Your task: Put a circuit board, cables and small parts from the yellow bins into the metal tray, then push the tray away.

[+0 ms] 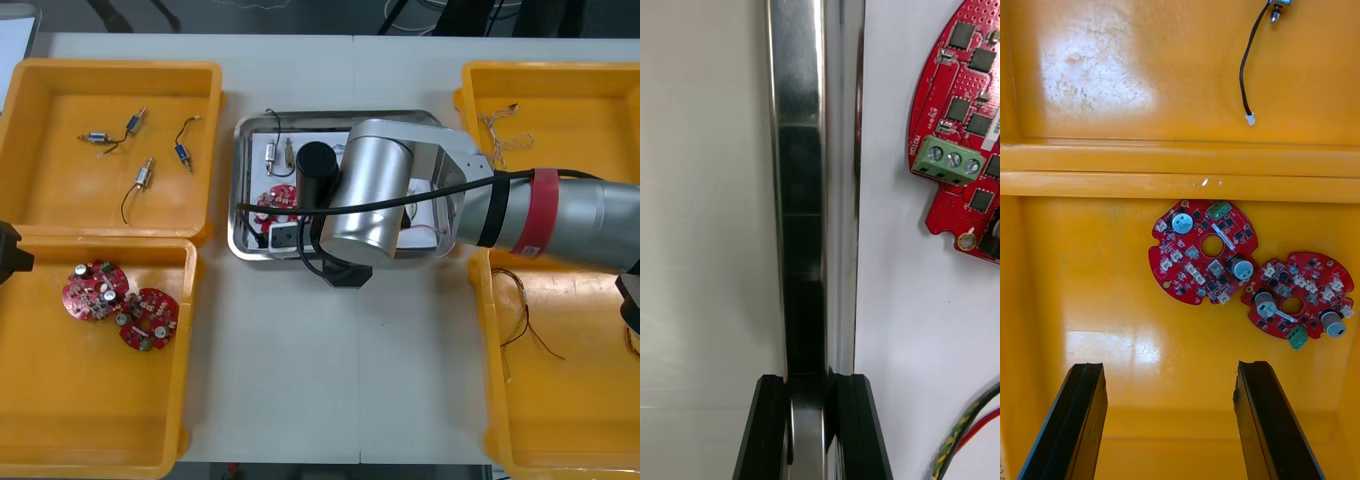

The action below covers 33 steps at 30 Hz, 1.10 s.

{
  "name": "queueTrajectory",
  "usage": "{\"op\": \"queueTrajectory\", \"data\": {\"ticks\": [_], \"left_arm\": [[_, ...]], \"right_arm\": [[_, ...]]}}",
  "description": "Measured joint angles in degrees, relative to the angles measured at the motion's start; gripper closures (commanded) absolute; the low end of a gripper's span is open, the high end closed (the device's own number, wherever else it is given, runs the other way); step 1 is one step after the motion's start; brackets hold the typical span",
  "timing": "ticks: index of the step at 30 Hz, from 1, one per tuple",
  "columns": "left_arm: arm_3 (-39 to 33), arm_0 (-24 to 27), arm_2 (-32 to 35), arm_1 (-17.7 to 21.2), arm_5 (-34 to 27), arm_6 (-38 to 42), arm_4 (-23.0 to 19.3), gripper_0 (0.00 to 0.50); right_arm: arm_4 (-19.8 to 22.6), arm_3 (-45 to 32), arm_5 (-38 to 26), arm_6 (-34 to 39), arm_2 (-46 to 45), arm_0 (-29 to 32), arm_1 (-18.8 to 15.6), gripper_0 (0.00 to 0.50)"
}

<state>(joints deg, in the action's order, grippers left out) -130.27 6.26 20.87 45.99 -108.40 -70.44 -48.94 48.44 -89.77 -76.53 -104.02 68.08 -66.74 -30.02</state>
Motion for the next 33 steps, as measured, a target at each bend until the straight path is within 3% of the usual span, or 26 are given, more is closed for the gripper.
{"op": "queueTrajectory", "data": {"ticks": [9, 19, 25, 33], "left_arm": [[0.00, 0.00, 0.00, 0.00, 0.00, 0.00, 0.00, 0.000], [0.00, 0.00, 0.00, 0.00, 0.00, 0.00, 0.00, 0.000], [-0.01, 0.00, 0.00, 0.00, 0.00, 0.00, 0.00, 0.000], [-0.01, 0.00, 0.00, 0.00, 0.00, 0.00, 0.00, 0.000]], "right_arm": [[0.21, 4.06, 1.75, -2.85, -0.07, -1.77, 0.21, 0.499], [0.31, 10.76, 2.84, -3.62, -1.11, -4.32, 3.08, 0.500], [2.96, 13.80, 5.83, -3.65, -1.13, -6.04, 3.82, 0.500], [3.02, 15.43, 7.03, -7.12, -1.13, -7.07, 3.90, 0.500]]}}
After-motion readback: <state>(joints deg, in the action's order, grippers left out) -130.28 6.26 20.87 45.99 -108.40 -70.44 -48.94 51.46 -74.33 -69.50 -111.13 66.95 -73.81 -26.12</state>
